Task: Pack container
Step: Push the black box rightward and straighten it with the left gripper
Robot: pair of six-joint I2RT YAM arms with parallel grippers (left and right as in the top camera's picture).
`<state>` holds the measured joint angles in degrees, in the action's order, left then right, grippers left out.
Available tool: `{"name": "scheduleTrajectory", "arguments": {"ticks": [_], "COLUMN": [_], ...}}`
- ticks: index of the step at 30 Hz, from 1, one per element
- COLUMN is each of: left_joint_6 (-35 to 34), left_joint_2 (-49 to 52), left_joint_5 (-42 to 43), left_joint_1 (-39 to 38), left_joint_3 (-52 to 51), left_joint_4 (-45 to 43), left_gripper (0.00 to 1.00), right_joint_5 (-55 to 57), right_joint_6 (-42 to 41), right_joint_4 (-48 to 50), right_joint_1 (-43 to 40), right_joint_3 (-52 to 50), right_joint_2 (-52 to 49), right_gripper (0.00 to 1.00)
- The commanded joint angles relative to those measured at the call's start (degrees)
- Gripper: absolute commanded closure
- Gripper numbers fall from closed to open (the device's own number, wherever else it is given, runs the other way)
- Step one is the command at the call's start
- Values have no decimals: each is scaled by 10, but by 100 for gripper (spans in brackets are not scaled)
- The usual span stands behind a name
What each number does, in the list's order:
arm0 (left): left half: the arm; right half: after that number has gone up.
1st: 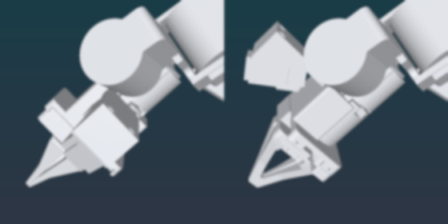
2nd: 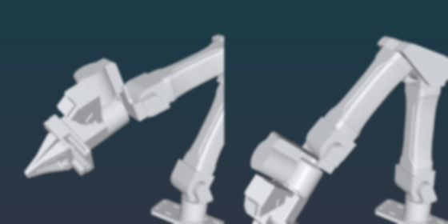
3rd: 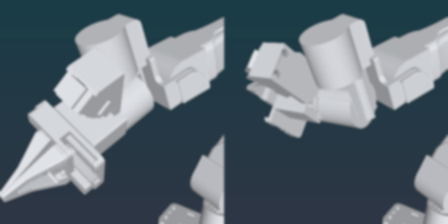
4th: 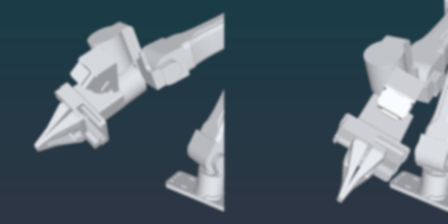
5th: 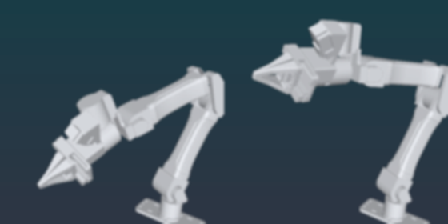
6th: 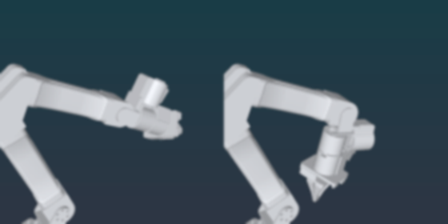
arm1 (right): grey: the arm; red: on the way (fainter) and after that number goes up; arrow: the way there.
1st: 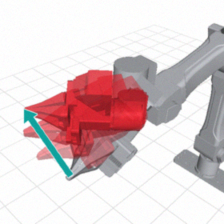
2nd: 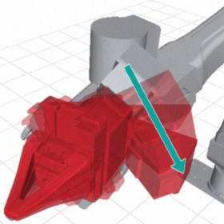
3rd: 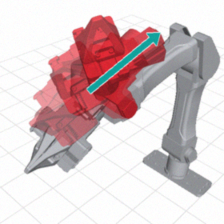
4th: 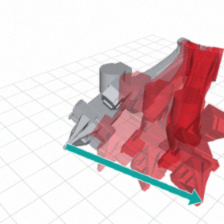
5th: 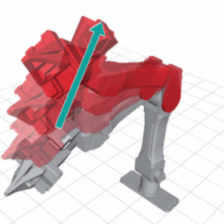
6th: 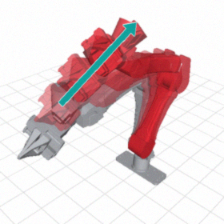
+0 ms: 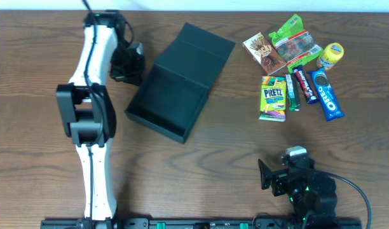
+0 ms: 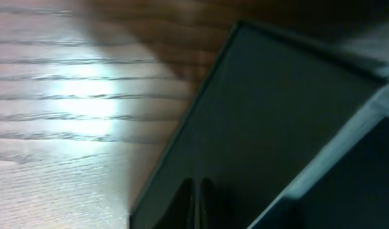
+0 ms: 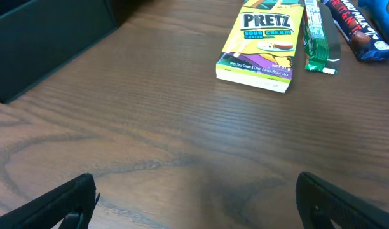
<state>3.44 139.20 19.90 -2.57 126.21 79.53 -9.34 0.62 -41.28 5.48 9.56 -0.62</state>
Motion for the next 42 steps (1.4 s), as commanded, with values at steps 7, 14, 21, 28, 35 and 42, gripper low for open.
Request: {"name": "scheduleTrajectory", "arguments": {"ticks": [7, 14, 21, 28, 35, 42], "left_joint_6": [17, 131, 189, 198, 197, 198], "left_joint_2": [-6, -6, -6, -5, -3, 2], "left_joint_5": [-74, -77, -85, -86, -113, -113], "left_joint_1": [-2, -40, -69, -69, -68, -68], "left_joint_3": [105, 130, 126, 118, 118, 88], "left_joint_4": [-2, 14, 20, 12, 16, 10], "left_gripper": [94, 73, 62, 60, 60, 60], "right_joint_5": [2, 2, 2, 2, 1, 2], "right_joint_6": [-6, -6, -6, -6, -6, -6], "right_joint_4": [-1, -1, -1, -1, -1, -1], "right_joint_1": [5, 5, 5, 5, 5, 5], "right_joint_3": [-2, -2, -2, -2, -2, -2], "right_joint_2": [3, 3, 3, 3, 3, 3], "right_gripper": [1, 1, 1, 1, 1, 1]}}
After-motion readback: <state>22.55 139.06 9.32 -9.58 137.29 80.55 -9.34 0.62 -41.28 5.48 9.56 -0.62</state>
